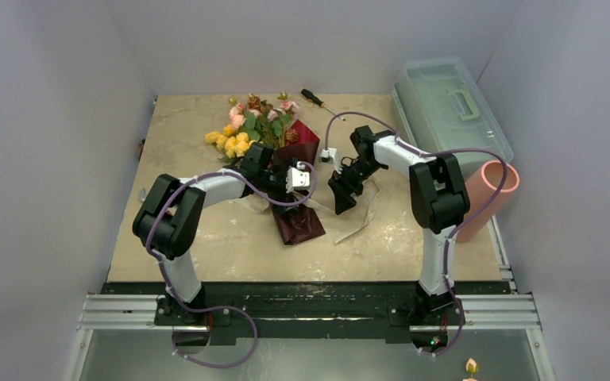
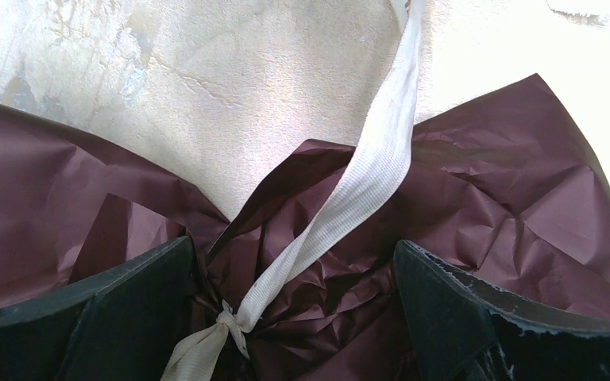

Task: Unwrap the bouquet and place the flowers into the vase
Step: Untie the ribbon from the wrapping paper.

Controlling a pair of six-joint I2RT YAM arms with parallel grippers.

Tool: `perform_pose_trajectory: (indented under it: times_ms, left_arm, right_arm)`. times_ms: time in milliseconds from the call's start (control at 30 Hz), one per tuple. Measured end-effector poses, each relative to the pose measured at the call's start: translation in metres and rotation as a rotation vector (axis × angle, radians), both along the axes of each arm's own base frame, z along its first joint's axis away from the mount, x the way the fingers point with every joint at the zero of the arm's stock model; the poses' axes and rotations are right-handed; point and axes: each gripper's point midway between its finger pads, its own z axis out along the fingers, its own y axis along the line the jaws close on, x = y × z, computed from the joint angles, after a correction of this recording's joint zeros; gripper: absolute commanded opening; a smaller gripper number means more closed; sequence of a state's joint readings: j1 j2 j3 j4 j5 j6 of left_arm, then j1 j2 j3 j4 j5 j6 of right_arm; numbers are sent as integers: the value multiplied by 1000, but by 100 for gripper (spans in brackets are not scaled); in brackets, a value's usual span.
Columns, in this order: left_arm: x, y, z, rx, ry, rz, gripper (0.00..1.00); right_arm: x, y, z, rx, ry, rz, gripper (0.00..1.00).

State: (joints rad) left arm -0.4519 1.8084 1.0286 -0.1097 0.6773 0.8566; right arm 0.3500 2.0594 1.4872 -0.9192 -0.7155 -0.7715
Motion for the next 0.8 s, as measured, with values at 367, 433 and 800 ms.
perform_pose_trajectory:
  times_ms: [367, 433, 800]
  left_arm:
    - [0, 0, 0, -1, 0, 0, 100]
    - [0, 0, 0, -1, -1, 0, 100]
    - [0, 0, 0, -2, -8, 1, 100]
  right_arm:
    - [-5, 2, -9, -44, -100, 42, 78]
    - [-5, 2, -12, -71, -141, 42, 78]
    - [5, 7, -22, -145, -259, 21, 0]
